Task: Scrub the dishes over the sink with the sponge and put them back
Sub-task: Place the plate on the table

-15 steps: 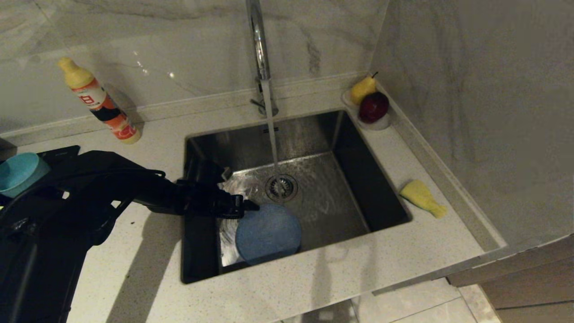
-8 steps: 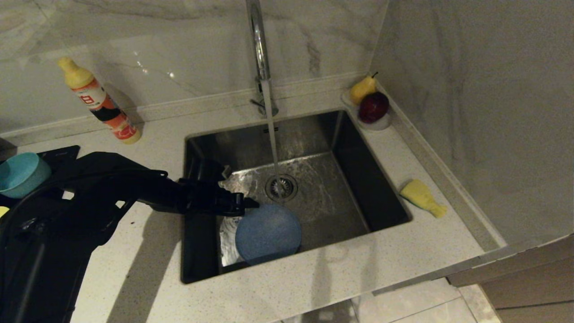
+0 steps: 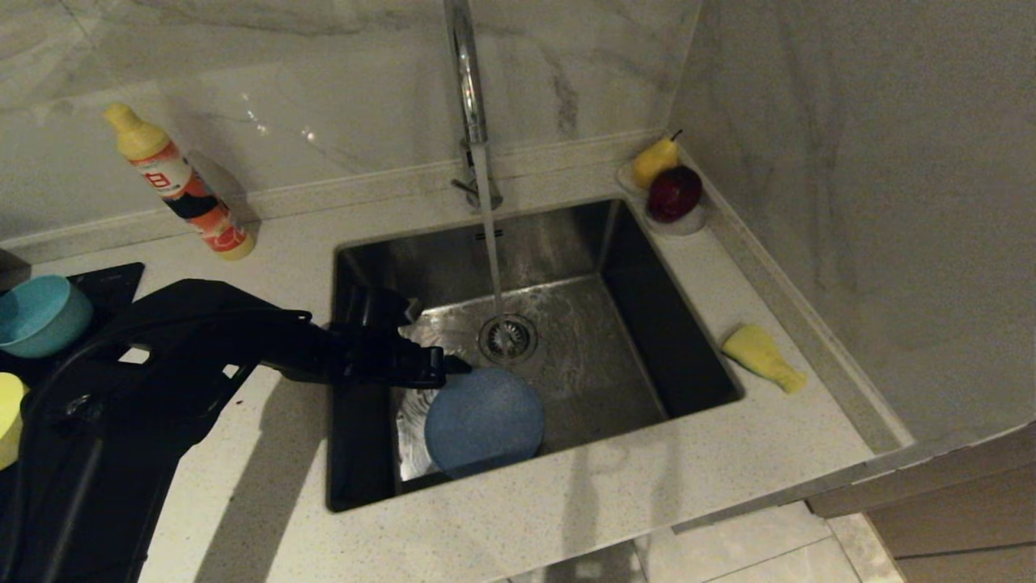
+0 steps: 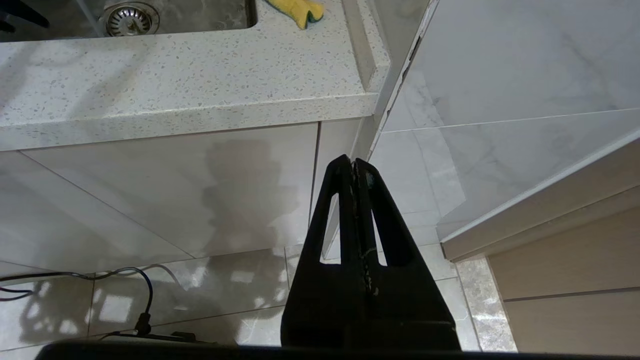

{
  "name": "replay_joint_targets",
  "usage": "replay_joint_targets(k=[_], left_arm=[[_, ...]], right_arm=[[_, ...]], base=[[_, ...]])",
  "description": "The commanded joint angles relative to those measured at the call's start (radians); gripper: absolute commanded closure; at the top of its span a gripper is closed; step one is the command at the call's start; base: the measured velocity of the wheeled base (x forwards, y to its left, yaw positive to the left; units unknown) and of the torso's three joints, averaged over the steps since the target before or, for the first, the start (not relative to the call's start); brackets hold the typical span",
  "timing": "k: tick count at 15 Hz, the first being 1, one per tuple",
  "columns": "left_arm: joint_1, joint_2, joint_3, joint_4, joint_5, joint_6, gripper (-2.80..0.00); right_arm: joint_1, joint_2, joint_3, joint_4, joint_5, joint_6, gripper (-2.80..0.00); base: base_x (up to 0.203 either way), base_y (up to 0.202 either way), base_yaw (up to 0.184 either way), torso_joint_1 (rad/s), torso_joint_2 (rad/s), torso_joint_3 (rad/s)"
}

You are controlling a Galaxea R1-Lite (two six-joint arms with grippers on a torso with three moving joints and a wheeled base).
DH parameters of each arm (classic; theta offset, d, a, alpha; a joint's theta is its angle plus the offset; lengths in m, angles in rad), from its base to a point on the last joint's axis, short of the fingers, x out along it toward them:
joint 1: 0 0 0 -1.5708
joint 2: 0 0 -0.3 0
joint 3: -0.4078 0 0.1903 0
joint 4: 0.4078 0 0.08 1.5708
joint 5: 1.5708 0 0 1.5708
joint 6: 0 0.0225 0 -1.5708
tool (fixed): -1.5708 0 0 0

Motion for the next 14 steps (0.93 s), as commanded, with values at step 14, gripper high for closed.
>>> replay_joint_targets(k=[14], left_arm=[[-0.011, 0.048, -0.026, 0.0, -0.002, -0.005, -2.8]], right_arm=[[0.0, 0.001, 0.0, 0.0, 0.001, -0.001, 0.0]], base=[[0.0, 0.0, 0.0, 0.0, 0.0, 0.0]])
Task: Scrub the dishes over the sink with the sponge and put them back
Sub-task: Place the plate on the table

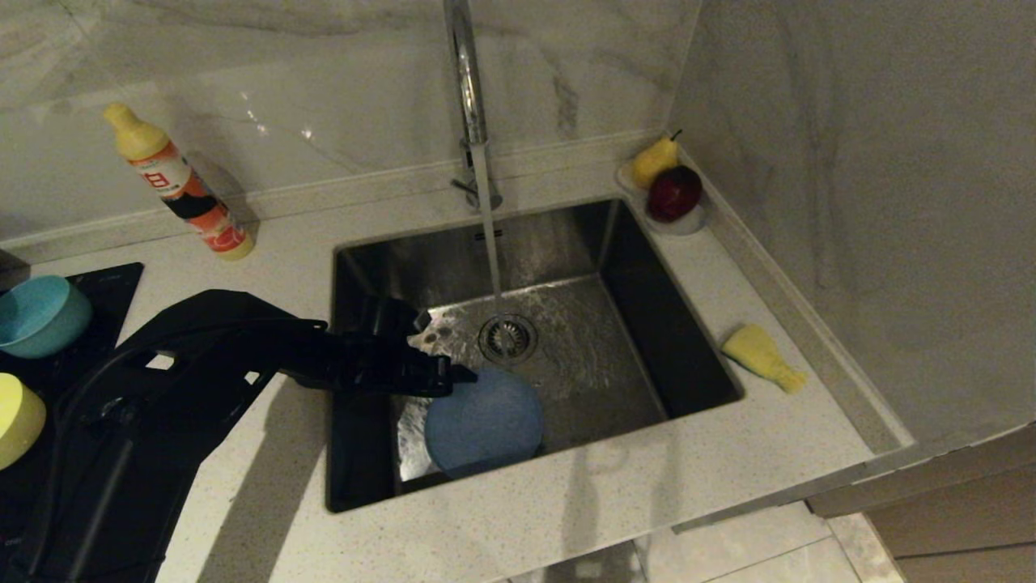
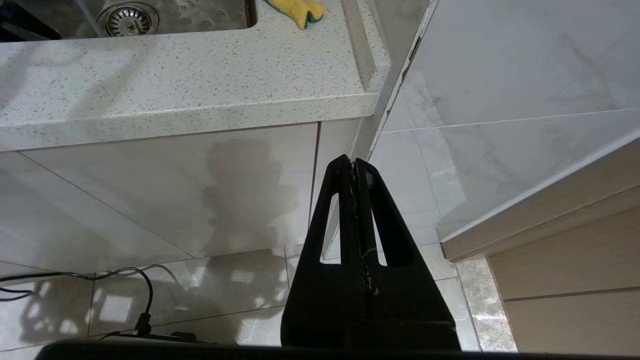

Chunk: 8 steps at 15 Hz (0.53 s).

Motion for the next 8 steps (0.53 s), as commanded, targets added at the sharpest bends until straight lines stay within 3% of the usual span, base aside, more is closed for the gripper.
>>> replay_joint_targets(k=[1, 8], left_arm=[[-0.003, 0.001, 0.0, 0.0, -0.002, -0.002, -2.8], [-0.031, 0.014, -0.005, 0.0, -0.002, -0.001, -2.8]], right_arm=[[0.0, 0.001, 0.0, 0.0, 0.001, -0.001, 0.0], [-0.001, 0.001, 0.0, 0.0, 0.001, -0.001, 0.0]], base=[[0.0, 0.0, 0.0, 0.0, 0.0, 0.0], [0.0, 0.0, 0.0, 0.0, 0.0, 0.0]])
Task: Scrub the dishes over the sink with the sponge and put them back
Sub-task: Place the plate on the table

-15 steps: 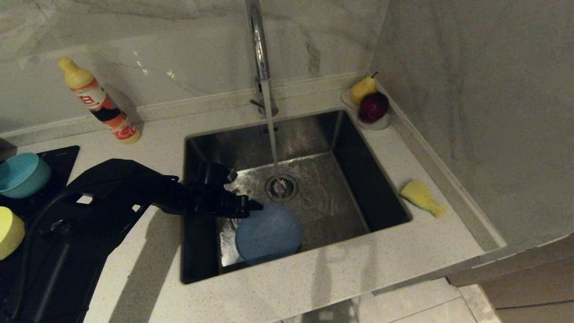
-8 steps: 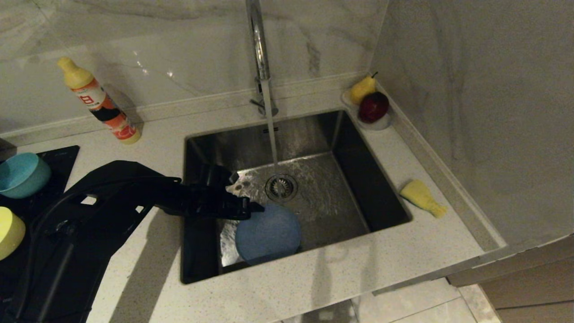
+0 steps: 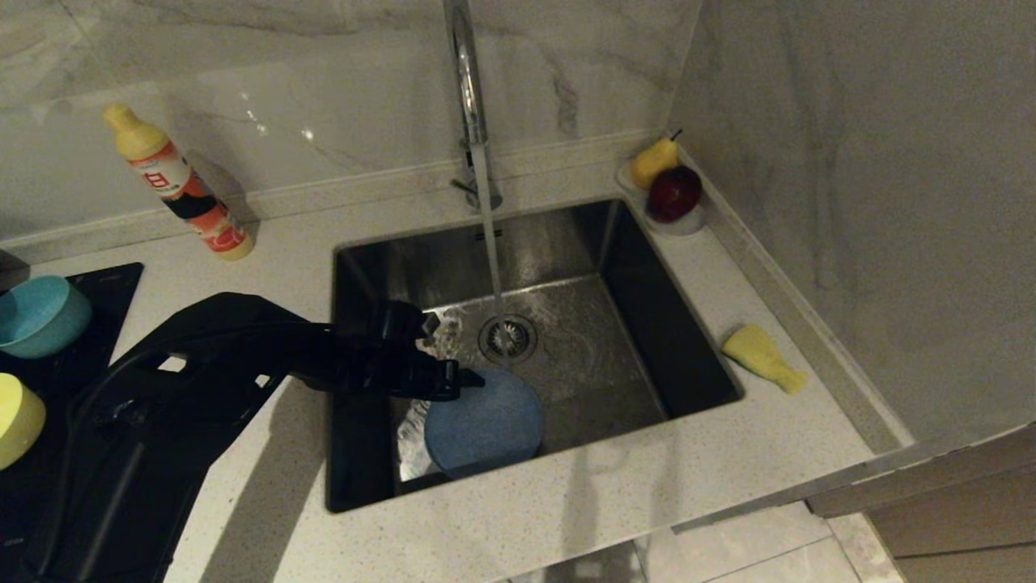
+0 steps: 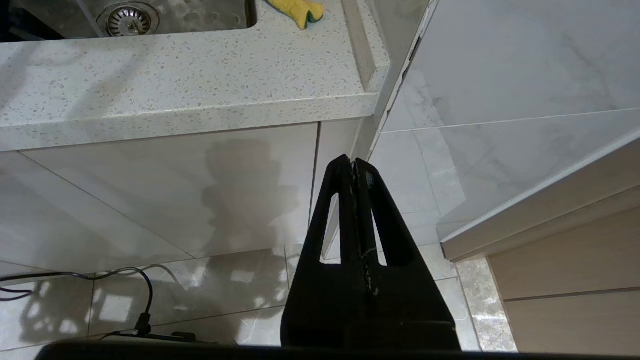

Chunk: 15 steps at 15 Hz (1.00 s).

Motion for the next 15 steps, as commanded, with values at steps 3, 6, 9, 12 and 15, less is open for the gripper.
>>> replay_joint_targets(k=[3, 6, 9, 12, 15], left_arm=[[-0.009, 0.008, 0.001, -0.001, -0.002, -0.001, -2.8], [-0.025, 0.01, -0.011, 0.001, -0.002, -0.003, -2.8], [-0.031, 0.013, -0.021, 0.015, -0.002, -0.003, -2.8], [-0.035, 0.013, -0.02, 0.015, -0.002, -0.003, -2.8], [-0.034, 0.011, -0.008, 0.013, -0.002, -0.003, -2.8]], right_arm=[[0.0, 0.001, 0.0, 0.0, 0.001, -0.001, 0.0], [0.0, 0.001, 0.0, 0.0, 0.001, -0.001, 0.0], [0.0, 0.001, 0.0, 0.0, 0.001, -0.001, 0.0], [0.0, 0.001, 0.0, 0.0, 0.001, -0.001, 0.0], [0.0, 0.001, 0.0, 0.0, 0.001, -0.001, 0.0]], base=[[0.0, 0.0, 0.0, 0.0, 0.0, 0.0], [0.0, 0.0, 0.0, 0.0, 0.0, 0.0], [0.0, 0.0, 0.0, 0.0, 0.0, 0.0], [0.0, 0.0, 0.0, 0.0, 0.0, 0.0], [0.0, 0.0, 0.0, 0.0, 0.0, 0.0]])
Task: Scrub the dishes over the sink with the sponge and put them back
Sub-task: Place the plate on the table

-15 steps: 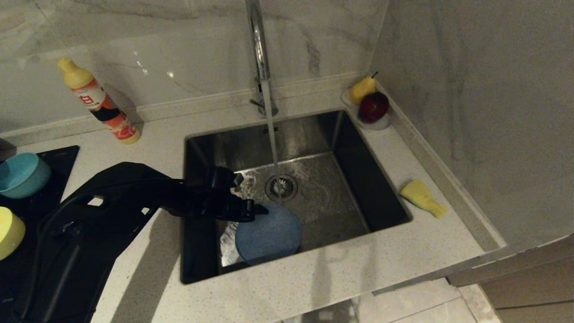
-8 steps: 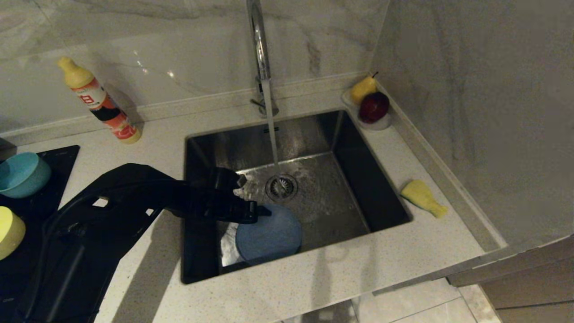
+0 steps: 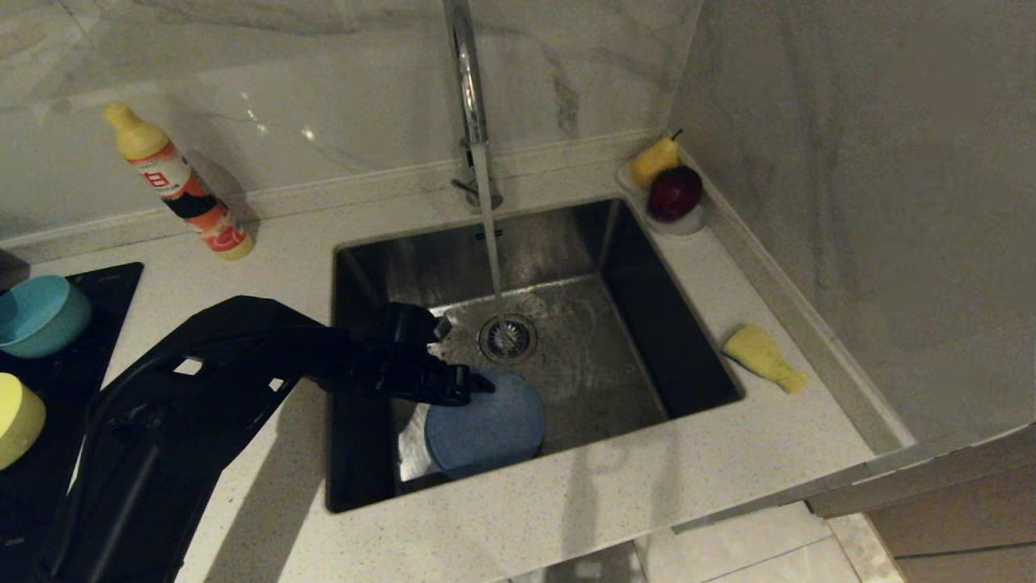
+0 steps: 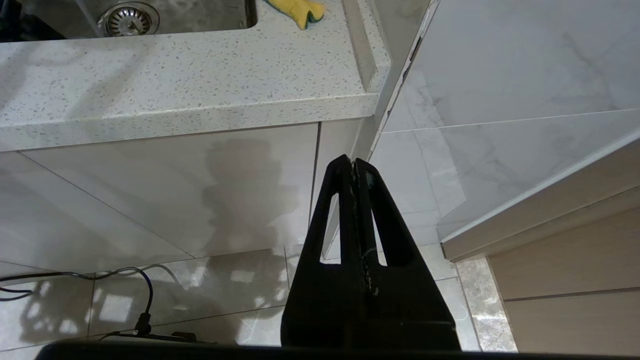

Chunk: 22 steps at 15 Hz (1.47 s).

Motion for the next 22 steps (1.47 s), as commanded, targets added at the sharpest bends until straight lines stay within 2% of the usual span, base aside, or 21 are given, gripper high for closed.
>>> replay_joint_targets(k=[1, 22], left_arm=[[-0.001, -0.002, 0.005, -0.002, -0.002, -0.001, -2.8], [0.0, 0.035, -0.014, 0.004, -0.002, -0.001, -2.8]], right_arm=[[0.0, 0.001, 0.0, 0.0, 0.001, -0.001, 0.0], [0.0, 0.001, 0.0, 0.0, 0.001, -0.001, 0.0]], base=[[0.0, 0.0, 0.0, 0.0, 0.0, 0.0], [0.0, 0.0, 0.0, 0.0, 0.0, 0.0]])
